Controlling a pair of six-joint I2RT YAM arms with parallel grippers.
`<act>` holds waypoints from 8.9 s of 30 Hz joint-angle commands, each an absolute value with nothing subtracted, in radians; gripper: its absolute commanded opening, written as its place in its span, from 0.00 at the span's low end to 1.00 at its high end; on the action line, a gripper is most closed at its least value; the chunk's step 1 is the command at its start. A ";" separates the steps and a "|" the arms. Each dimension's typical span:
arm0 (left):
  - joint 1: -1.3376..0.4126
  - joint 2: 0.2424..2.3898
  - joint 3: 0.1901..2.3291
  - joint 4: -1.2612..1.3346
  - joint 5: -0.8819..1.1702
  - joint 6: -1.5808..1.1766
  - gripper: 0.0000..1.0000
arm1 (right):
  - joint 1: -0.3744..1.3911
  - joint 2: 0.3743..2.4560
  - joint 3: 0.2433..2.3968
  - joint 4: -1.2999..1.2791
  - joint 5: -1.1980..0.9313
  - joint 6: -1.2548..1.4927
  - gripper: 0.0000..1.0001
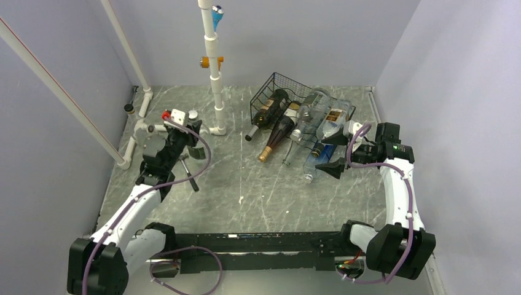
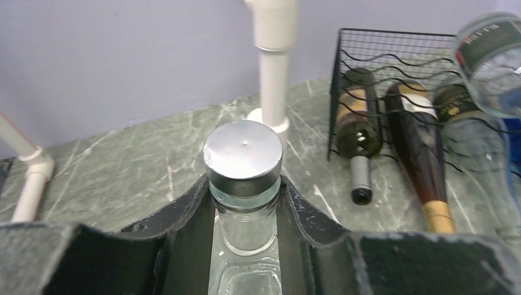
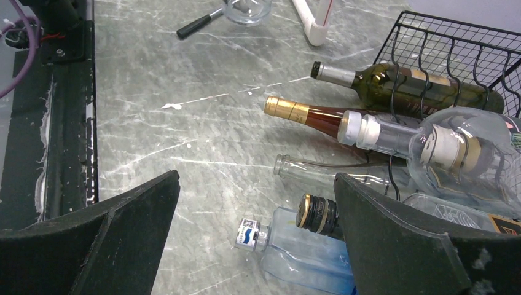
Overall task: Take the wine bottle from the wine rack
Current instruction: Place the wine bottle at the center of the board, then pick up the wine bottle from the wine rack.
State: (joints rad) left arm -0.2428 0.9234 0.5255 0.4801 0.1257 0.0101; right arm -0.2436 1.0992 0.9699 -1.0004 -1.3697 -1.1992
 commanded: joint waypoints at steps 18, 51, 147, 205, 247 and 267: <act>-0.030 1.160 0.761 0.899 0.160 -0.013 0.00 | -0.249 1.087 0.967 -1.016 -1.398 -1.253 0.99; 0.090 1.256 0.678 0.958 0.198 0.034 0.00 | -0.250 1.100 0.963 -1.008 -1.390 -1.249 0.99; -0.174 0.890 0.878 -0.069 0.611 -0.759 0.99 | -0.286 1.056 0.963 -1.019 -1.470 -1.223 0.99; -0.679 1.783 1.535 -0.099 0.312 -0.638 0.99 | -0.304 1.058 0.965 -1.009 -1.459 -1.214 0.99; -0.756 2.162 1.867 -0.062 0.260 -0.652 0.67 | -0.305 1.057 0.965 -0.989 -1.438 -1.197 1.00; -0.775 2.274 2.004 -0.176 0.241 -0.639 0.61 | -0.305 1.057 0.966 -0.991 -1.433 -1.203 1.00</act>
